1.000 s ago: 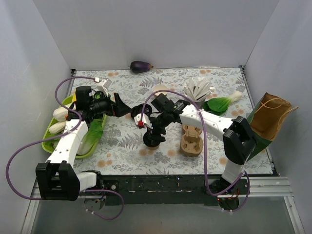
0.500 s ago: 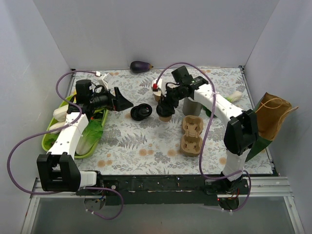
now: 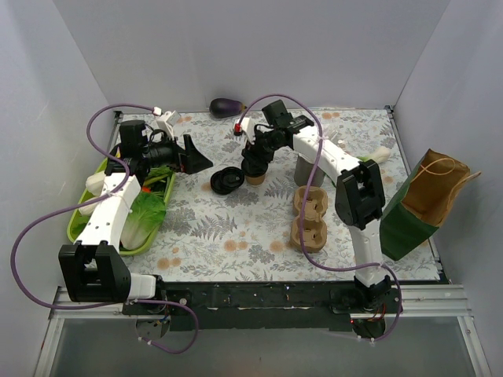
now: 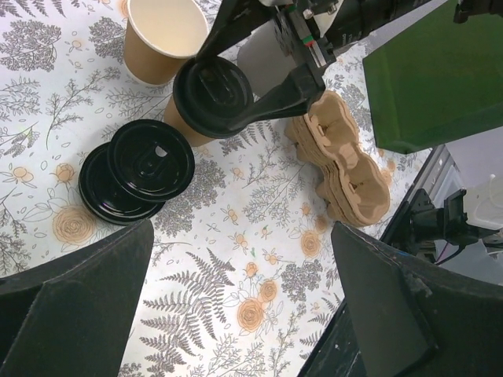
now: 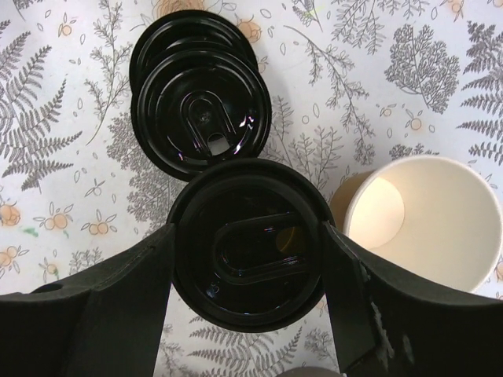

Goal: Pack the takeout coffee

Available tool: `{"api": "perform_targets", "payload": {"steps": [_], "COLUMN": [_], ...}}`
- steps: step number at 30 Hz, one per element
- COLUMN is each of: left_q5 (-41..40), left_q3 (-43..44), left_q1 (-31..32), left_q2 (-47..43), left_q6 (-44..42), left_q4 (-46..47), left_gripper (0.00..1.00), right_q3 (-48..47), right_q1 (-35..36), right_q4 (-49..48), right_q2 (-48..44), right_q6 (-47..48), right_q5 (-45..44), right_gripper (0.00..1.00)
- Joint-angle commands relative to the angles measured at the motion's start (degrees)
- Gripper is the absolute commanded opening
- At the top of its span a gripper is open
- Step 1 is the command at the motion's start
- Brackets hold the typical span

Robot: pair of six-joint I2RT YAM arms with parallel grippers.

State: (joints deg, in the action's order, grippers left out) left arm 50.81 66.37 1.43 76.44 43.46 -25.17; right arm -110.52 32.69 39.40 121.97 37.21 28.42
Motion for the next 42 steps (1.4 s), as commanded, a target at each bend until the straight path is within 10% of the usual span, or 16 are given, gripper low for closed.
{"api": "perform_targets", "payload": {"steps": [1,22,42], "left_q5": [-0.71,-0.80,1.40], "left_q3": [-0.80,-2.47,-2.03], "left_q1": [-0.38,-0.64,-0.99], "left_q2": [-1.30,-0.51,0.72], "left_q6": [-0.04,0.92,4.26], "left_q4": [0.56,1.35,5.12], "left_gripper": [0.98,0.98,0.98], "right_q3": [-5.23,-12.70,-9.90], "right_q1": [0.45,2.12,2.03], "right_q4": [-1.87,-6.61,-11.45], "right_q2": [1.42,10.04,1.96], "right_q6": [-1.26,-4.95,-11.01], "right_q5": [0.49,-1.79,-6.89], "right_gripper": [0.54,0.61,0.96]}}
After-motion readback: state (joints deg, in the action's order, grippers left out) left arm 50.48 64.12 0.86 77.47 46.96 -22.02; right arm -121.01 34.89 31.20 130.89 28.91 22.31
